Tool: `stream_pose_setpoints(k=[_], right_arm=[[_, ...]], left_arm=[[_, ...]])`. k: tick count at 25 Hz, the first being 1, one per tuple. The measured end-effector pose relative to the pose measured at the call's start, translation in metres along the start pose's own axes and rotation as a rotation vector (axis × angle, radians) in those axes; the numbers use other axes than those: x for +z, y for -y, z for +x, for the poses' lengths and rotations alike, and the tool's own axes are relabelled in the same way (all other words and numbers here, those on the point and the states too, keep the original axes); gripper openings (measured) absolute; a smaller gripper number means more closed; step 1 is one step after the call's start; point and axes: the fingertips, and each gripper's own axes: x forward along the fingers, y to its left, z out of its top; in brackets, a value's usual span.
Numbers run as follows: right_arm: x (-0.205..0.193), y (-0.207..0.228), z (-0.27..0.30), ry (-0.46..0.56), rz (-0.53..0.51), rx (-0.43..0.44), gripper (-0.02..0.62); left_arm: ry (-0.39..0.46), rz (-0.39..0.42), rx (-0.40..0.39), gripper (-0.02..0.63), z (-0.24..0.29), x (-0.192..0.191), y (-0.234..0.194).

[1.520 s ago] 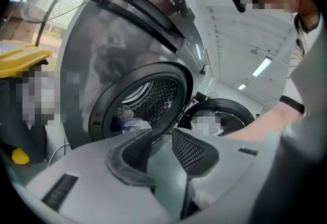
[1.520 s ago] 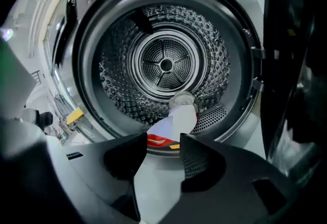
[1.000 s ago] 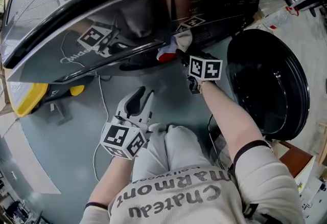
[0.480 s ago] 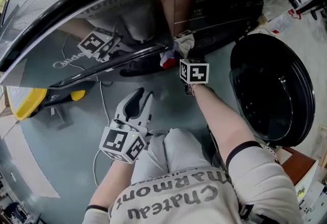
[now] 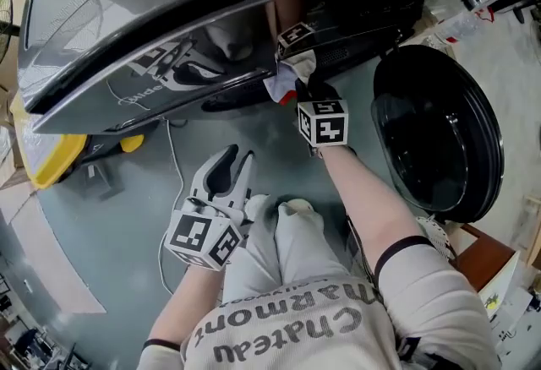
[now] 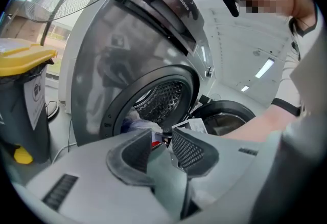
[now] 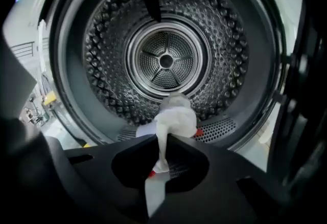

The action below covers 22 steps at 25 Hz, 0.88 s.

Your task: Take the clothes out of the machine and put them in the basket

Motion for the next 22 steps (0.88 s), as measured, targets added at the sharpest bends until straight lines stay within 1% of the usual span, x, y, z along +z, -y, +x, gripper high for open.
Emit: stream_pose_setpoints(k=[5, 8, 11, 15, 22], right_arm=[[0.039, -0.021, -0.068, 0.035, -0.002, 0.022, 0.048], [0.062, -0.028, -0.111, 0.055, 0.028, 0.028, 0.046], [0.081, -0.032, -0.148, 0.068, 0.046, 0.028, 0.048], [0.104, -0.040, -0.189, 0.095, 0.051, 0.024, 0.046], [0.151, -0.053, -0.245, 0.158, 0.049, 0.032, 0.046]], left_arm=[[-0.003, 0.009, -0.030, 0.117, -0.021, 0.048, 0.040], [-0.006, 0.006, -0.050, 0.117, -0.032, 0.077, 0.064], [-0.001, 0.022, -0.083, 0.117, -0.039, 0.104, 0.088], [0.001, 0.045, -0.125, 0.117, -0.046, 0.130, 0.112], [0.013, 0.060, -0.175, 0.117, -0.051, 0.164, 0.136]])
